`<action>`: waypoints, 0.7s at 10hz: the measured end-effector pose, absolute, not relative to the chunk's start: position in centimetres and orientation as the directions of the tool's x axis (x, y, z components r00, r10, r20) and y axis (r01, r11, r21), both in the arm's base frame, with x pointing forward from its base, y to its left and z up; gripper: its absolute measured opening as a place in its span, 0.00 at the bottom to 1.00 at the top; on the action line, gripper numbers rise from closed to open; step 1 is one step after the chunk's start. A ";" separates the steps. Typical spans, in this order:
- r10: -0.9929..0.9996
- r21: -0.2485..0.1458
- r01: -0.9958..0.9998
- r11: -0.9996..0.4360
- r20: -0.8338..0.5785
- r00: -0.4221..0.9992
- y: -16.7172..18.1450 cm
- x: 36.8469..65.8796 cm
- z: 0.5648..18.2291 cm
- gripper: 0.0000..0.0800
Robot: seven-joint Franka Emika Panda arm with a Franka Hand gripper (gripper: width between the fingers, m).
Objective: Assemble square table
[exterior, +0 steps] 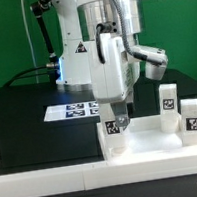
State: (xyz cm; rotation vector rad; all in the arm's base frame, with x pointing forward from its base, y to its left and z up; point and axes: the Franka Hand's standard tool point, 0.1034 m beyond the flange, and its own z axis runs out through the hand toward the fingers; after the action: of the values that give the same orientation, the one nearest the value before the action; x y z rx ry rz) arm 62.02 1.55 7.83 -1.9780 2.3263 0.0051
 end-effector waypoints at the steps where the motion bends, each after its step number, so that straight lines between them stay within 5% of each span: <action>1: -0.999 -0.059 -0.998 0.016 -0.052 -0.013 1.6 62.0 8.0 0.80; 7: -0.916 -0.073 -0.914 -0.399 -0.023 0.401 1.5 61.8 7.8 0.81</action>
Offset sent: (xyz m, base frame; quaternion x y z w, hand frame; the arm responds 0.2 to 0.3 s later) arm 0.0000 0.0000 0.0000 0.0000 0.0000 -0.1938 0.9810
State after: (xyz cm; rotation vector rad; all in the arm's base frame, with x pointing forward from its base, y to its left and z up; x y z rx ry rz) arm 61.80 1.51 7.82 -2.5671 1.6797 -0.0321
